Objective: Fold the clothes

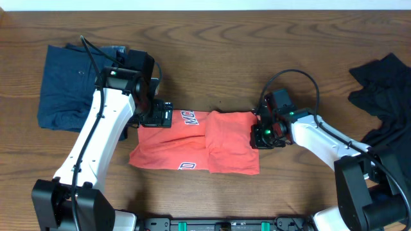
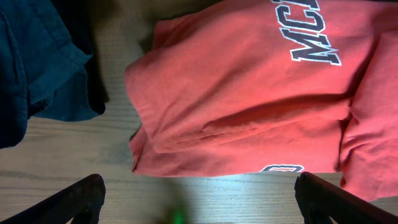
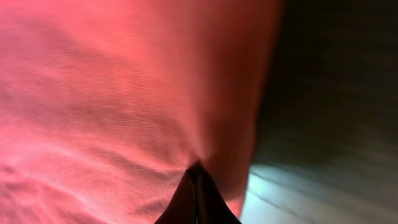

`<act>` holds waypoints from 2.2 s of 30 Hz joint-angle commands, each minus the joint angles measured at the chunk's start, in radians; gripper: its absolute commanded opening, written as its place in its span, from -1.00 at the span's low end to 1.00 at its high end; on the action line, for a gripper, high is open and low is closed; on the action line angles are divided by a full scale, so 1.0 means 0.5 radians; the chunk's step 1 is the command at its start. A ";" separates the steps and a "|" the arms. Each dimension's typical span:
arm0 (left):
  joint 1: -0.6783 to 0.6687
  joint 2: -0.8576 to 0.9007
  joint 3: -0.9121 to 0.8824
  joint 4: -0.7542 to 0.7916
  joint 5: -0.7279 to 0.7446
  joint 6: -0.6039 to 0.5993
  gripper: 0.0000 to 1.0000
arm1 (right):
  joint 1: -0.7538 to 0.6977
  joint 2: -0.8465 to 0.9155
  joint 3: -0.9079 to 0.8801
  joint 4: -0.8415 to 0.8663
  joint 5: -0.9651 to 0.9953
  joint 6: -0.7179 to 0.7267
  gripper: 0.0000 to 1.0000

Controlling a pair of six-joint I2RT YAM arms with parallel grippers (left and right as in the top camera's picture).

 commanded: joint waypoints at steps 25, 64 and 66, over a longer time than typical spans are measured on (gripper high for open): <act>0.091 0.294 -0.870 1.148 0.978 -0.058 0.96 | -0.218 -0.112 -0.080 -0.212 0.970 0.072 -0.97; -0.042 0.377 -0.215 0.057 0.833 0.080 -0.88 | -0.218 -0.233 -0.054 -0.278 0.801 -0.058 -0.97; -0.085 0.306 -0.089 -0.016 0.834 0.079 -0.88 | -0.218 -0.269 -0.054 -0.278 0.737 -0.088 -0.97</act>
